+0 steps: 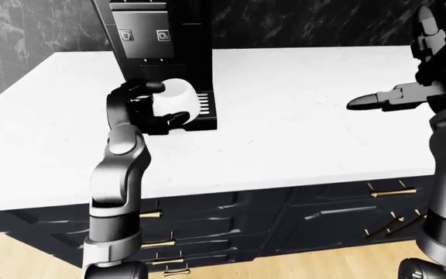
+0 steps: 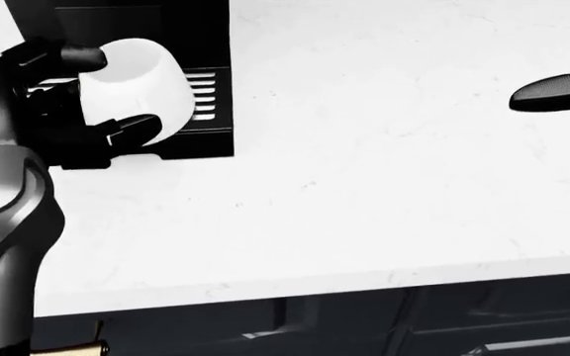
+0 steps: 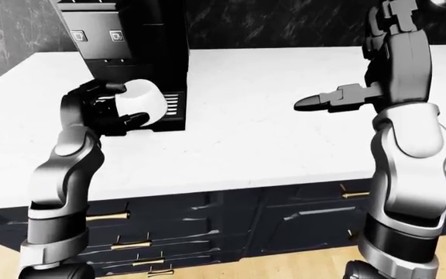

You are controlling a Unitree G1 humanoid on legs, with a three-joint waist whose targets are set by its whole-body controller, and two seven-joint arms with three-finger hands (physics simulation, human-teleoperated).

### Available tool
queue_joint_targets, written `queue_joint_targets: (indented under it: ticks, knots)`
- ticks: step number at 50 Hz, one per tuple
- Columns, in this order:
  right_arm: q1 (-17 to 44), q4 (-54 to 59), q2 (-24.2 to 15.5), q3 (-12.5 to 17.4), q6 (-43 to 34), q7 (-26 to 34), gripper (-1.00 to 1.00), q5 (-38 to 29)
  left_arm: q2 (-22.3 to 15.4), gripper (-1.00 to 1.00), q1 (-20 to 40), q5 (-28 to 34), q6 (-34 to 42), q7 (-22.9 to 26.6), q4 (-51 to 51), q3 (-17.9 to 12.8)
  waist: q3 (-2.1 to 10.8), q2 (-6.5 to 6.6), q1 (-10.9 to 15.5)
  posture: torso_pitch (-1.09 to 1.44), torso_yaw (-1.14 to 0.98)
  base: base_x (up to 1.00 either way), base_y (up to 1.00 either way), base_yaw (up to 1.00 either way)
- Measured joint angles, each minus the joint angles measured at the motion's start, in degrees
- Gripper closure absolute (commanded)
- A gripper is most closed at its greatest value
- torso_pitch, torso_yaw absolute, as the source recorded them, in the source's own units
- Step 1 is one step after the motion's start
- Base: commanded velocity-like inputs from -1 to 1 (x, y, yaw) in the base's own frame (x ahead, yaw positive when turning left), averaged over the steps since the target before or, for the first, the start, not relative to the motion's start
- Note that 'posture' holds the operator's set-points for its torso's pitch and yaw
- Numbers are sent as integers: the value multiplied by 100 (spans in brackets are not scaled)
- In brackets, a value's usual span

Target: Pick the mug from under the coffee machine dispenser and place it on the counter.

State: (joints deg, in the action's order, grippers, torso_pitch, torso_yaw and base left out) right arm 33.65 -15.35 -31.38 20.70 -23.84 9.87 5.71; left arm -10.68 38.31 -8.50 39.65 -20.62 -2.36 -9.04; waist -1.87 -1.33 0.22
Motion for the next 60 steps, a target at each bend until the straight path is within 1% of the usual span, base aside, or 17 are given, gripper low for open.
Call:
queue_joint_targets:
  ticks: [1,3,10,13,21,30,38,46,55,60]
  knots:
    - [7,5,-5,0,-3,-1,-100,2,-2,80,6,-6,25,1,-12,-1,-2,-1,0,0,0,0,0,0]
    - [20,16,-12,-6,-5,-3,-100,3,-7,100,2,-16,115,1,-87,2,-7,-2,-3,0,0,0,0,0]
    - [19,21,-9,-25,-11,-7,-100,-4,-63,100,31,-147,706,122,-624,50,-48,-12,-17,0,0,0,0,0]
    - [4,15,1,-31,-11,-1,-100,-11,-175,100,34,-177,920,235,-908,44,-57,-5,-27,0,0,0,0,0]
    - [5,-2,11,-25,-36,5,-100,-36,-549,100,220,-117,1491,576,-1468,-191,-69,26,-32,0,0,0,0,0]
    - [39,1,-6,-26,-37,20,-100,-45,-869,100,47,-100,1879,1044,-1895,-409,-77,49,-37,0,0,0,0,0]
    - [75,69,-36,-27,-56,32,-100,-55,-1069,100,-278,-98,2013,1237,-2052,-747,-99,49,-36,0,0,0,0,0]
    - [136,70,-77,-33,-77,31,-100,-44,-1346,100,-311,-321,2093,1249,-2101,-1112,-98,49,-33,0,0,0,0,0]
    - [103,88,-64,-24,-59,22,-100,-64,-1747,100,-481,-511,1727,1213,-1689,-1379,-93,88,-32,0,0,0,0,0]
    - [92,83,-65,-19,-69,24,-100,-66,-1911,100,-590,-527,1432,1214,-1316,-1466,-103,96,-29,0,0,0,0,0]
